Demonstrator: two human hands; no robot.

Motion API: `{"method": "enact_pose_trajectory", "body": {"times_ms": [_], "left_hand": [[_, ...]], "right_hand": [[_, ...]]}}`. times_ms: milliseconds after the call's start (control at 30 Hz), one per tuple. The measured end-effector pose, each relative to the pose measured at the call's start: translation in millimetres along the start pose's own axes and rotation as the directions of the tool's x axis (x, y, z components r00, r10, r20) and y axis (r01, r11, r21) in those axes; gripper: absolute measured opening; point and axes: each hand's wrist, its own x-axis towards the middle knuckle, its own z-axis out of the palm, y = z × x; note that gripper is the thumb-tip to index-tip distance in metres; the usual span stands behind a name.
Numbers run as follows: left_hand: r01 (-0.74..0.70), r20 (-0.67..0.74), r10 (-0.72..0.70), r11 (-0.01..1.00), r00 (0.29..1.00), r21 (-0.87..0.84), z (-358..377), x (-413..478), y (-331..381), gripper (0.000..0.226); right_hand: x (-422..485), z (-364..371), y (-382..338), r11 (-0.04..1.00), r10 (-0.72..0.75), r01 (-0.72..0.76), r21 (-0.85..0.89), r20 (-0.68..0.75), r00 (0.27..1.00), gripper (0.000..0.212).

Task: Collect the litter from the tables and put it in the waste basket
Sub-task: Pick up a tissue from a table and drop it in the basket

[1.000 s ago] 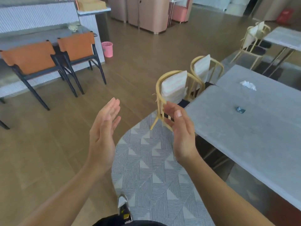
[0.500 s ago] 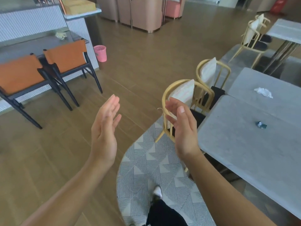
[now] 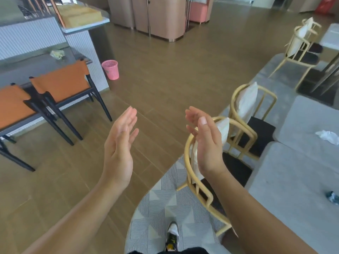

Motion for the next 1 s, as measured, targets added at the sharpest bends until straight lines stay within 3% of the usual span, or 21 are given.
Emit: {"method": "enact_pose_trajectory", "body": {"times_ms": [433,1000], "left_hand": [[-0.005,0.032,0.005,1.0,0.999,-0.028,26.3,199.7,-69.3,0.042],[0.012,0.226,0.003,0.998,0.974,-0.065,-8.7,502.7,-152.2,0.044]], "right_hand": [[187.7,6.0,57.5,0.999,-0.004,0.002,-0.044,-0.042,0.999,0.046],[440.4,102.1,135.3,0.994,-0.059,0.028,-0.104,-0.301,0.952,0.042]]}}
